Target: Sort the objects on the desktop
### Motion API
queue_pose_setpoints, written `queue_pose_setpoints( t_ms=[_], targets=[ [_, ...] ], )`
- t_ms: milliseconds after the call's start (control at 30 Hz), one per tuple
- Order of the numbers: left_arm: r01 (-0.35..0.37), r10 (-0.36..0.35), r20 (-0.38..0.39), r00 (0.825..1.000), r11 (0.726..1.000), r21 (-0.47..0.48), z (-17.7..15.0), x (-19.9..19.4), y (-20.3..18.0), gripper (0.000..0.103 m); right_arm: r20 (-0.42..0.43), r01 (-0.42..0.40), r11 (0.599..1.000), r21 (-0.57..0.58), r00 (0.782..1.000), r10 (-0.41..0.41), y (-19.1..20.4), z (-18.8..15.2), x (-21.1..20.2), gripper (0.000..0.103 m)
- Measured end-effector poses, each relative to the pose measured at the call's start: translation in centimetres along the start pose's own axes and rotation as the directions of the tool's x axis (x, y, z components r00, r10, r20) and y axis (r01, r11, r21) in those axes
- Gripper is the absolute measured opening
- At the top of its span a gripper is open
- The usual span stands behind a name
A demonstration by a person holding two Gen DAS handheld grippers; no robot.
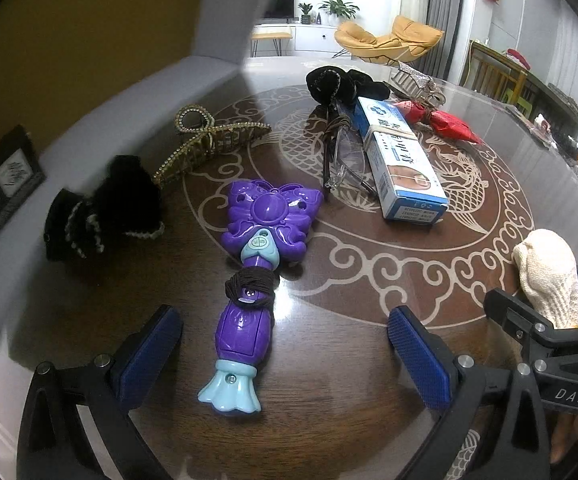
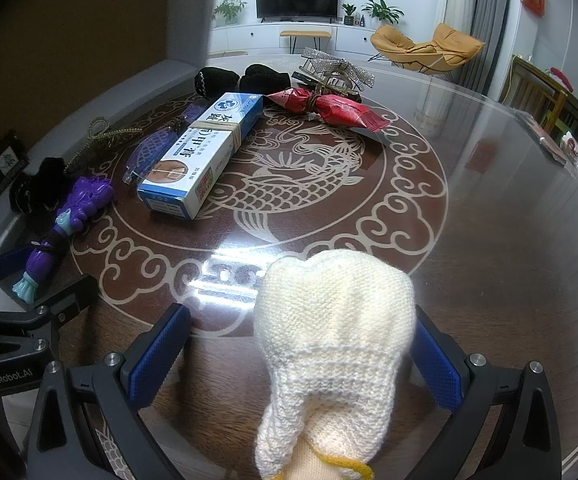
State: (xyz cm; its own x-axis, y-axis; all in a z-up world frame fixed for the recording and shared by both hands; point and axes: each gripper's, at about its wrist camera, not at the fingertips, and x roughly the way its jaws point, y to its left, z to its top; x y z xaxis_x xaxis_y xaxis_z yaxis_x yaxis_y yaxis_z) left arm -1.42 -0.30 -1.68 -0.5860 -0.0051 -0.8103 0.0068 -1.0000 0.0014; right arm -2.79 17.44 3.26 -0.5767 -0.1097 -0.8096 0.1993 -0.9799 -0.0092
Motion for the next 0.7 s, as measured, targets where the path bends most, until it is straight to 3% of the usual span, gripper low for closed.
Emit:
queue_pose_setpoints(
  t_ms=[700],
  targets=[
    [-0.004,0.004,0.0,1.0,1.0,-0.005,0.03,0.05,-0.06,0.103,0.0,0.0,1.0,0.0,1.0,0.0,0.02,-0.06,-0.05,0.103]
  ],
)
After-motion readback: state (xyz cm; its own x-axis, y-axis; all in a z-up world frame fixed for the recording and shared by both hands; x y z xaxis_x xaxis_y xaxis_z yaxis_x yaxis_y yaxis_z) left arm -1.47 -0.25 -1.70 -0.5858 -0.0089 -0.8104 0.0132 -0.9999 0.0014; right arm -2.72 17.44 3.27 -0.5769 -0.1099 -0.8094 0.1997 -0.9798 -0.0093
